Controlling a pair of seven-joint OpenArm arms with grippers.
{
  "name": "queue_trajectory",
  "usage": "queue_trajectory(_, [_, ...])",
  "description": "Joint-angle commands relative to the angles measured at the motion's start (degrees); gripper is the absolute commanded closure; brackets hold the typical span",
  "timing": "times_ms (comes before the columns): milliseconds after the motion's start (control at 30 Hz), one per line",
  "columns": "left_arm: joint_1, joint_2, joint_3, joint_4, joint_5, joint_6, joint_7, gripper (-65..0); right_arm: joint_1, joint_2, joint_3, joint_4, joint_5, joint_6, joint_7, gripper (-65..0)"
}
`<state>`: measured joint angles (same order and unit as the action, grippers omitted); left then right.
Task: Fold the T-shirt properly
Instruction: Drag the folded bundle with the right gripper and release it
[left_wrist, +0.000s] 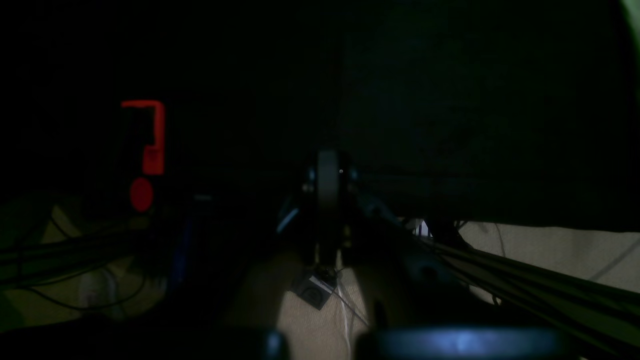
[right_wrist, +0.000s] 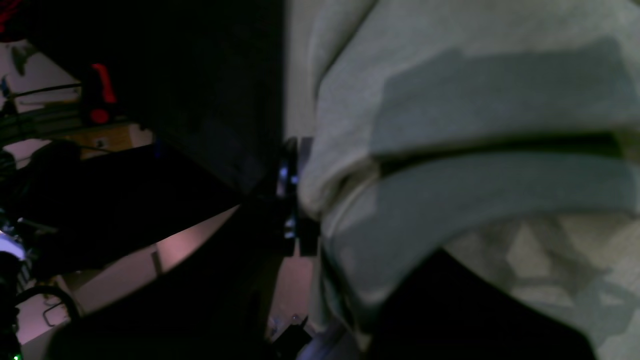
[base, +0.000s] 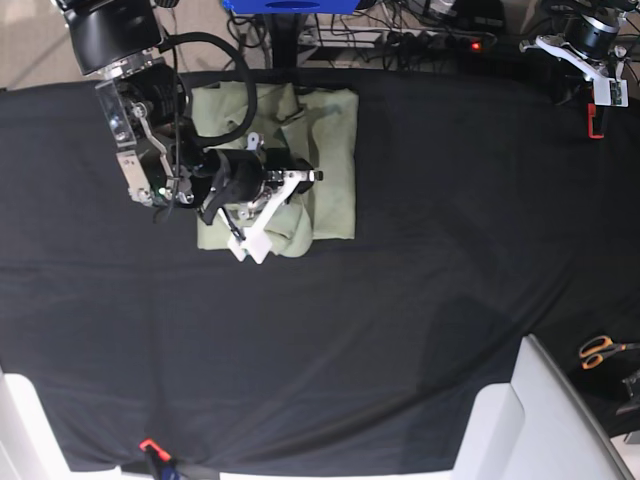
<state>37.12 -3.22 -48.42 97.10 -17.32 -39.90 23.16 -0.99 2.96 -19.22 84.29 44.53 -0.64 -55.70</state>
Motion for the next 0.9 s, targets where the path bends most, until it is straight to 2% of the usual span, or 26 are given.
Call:
queue_trajectory(0, [0.5, -0.6, -0.4, 0.6, -0.7, -0.1, -1.1, 0.0, 0.9, -0.1, 0.1, 0.8, 1.0, 0.3, 0.3, -0.3])
queue_trajectory(333, [0.5, -0.9, -0.4, -0.6, -0.7, -0.1, -1.1, 0.0, 1.0, -0.3, 0.1, 0.7, 1.0, 0.3, 0.4, -1.4])
queue_trajectory(400, [0.5, -0.9, -0.4, -0.6, -0.7, -0.1, -1.1, 0.0, 1.0, -0.4, 0.2, 0.7, 1.0, 0.3, 0.3, -6.5])
queue_trajectory(567, [0.5, -0.9, -0.4, -0.6, -0.7, -0.1, -1.1, 0.0, 1.0, -0.4, 0.2, 0.7, 1.0, 0.3, 0.3, -28.5])
queue_trajectory(633, [0.5, -1.0, -0.5, -0.6, -0.7, -0.1, -1.1, 0.0, 1.0, -0.4, 0.1, 0.7, 1.0, 0.3, 0.3, -30.8])
queue_trajectory(733, [0.5, -1.0, -0.5, -0.4, -0.7, -0.1, -1.1, 0.0, 1.7, -0.4, 0.1, 0.7, 1.0, 0.3, -0.3, -30.6])
queue_trajectory(867, [0.4, -1.0, -0.5, -0.1, -0.7, -0.1, -1.1, 0.0, 3.1, -1.0, -0.1, 0.9, 1.0, 0.5, -4.5, -30.6])
